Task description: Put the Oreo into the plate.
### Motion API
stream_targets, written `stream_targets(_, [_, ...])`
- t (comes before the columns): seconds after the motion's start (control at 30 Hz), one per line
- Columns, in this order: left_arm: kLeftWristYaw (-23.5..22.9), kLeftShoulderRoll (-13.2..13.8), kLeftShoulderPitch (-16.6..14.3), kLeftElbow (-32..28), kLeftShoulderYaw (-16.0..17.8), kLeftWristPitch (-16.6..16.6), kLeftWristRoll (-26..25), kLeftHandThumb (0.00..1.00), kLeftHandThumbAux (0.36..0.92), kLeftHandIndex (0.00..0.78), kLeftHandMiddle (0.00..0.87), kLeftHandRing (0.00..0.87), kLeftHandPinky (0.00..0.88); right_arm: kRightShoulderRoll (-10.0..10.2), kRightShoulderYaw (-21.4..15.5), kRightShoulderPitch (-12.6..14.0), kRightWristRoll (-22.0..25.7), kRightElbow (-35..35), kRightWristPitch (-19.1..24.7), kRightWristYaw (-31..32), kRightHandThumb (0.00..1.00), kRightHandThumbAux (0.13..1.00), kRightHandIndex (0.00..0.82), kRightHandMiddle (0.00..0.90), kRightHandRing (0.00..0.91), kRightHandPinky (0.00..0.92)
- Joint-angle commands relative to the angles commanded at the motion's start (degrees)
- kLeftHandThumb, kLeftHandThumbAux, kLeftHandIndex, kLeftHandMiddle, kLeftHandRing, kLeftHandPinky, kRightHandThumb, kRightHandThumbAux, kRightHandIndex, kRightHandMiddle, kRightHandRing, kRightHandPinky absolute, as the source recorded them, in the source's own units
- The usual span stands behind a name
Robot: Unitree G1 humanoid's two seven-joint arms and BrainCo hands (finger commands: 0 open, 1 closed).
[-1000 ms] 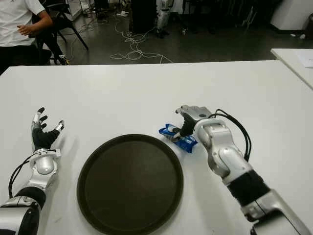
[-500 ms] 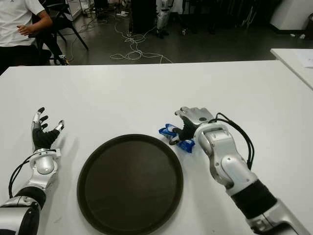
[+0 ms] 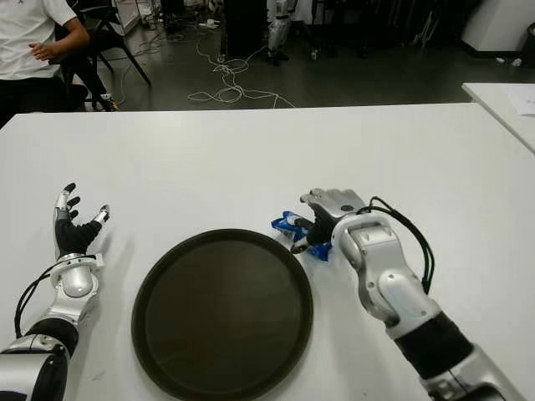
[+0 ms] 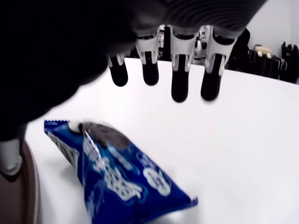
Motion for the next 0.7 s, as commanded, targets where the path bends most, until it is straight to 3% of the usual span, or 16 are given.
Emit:
stream_targets(0.1, [-0.3,0.0,0.0,0.1,0.2,0.2,-0.2,0.034,0.798,0.085,0.08,0.085,0.094,0.2,-0.2,-0.2,0.1,0.2,0.2,0.3,0.0,0.485,0.049,0.102,0.138,0.2])
stream_targets(0.23, [-0.3,0.1,-0.1,0.1,0.2,0.2,-0.1,0.053,0.798,0.083,0.07,0.074,0.089,0.8,-0.3,-0.5,0.0,0.9,0.6,0.1,0.0,0.502,0.054,0.107,0.163,0.281])
stream_targets(0.7, [-0.7,0.2,-0.2,0.1,0.4,0.5,-0.3,0.082,0.81,0.092,0.088,0.091,0.102,2.6,0.0,-1.6,-0.4,4.2,2.1,-1.2,0.0,0.55,0.049,0.092,0.128,0.205])
